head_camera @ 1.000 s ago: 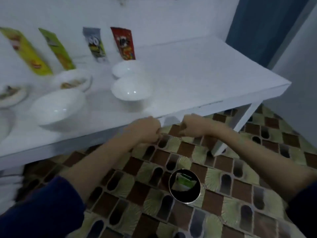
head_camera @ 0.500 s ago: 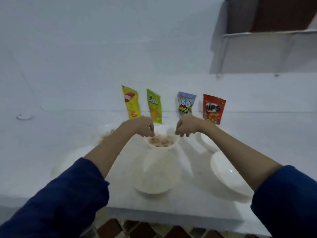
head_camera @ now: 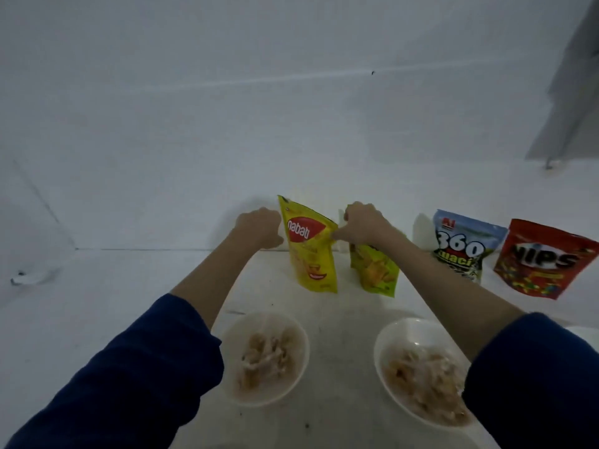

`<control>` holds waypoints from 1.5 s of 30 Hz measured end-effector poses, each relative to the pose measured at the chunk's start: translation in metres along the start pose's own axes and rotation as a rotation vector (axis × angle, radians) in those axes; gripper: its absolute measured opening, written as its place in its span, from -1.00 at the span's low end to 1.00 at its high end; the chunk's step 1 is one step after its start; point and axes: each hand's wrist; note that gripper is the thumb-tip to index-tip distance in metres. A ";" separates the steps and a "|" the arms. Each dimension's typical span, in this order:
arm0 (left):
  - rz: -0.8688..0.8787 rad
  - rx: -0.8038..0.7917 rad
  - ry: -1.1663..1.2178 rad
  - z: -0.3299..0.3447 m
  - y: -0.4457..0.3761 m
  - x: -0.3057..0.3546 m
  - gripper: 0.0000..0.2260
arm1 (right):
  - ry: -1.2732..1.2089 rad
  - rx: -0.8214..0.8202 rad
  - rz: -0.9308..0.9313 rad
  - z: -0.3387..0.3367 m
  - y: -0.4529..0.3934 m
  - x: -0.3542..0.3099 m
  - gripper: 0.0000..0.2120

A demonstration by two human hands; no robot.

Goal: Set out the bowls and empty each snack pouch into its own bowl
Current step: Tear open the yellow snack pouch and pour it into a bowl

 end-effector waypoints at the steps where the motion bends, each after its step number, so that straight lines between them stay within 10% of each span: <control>1: -0.011 0.048 -0.002 -0.003 -0.011 -0.004 -0.61 | 0.002 0.008 0.004 -0.002 -0.012 -0.002 -0.53; 6: 0.171 0.165 0.030 -0.007 -0.057 -0.006 -0.42 | 0.000 0.004 -0.028 -0.002 -0.054 -0.008 -0.51; 10: 0.307 0.223 -0.011 -0.002 -0.082 0.001 -0.68 | -0.064 0.052 -0.042 0.006 -0.066 -0.011 -0.77; 27: 0.198 0.672 0.418 -0.028 0.050 -0.064 -0.86 | -0.277 0.395 -0.447 -0.015 -0.010 -0.084 -0.91; 45: 0.158 0.144 0.569 0.092 0.237 -0.250 -0.84 | -0.174 -0.132 -0.668 0.167 0.051 -0.261 -0.88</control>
Point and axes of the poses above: each hand's wrist, its own y-axis away from the middle knuckle, its own z-axis out of the palm, x = y × z, and after that the axes turned 11 degrees about -x, right-handed
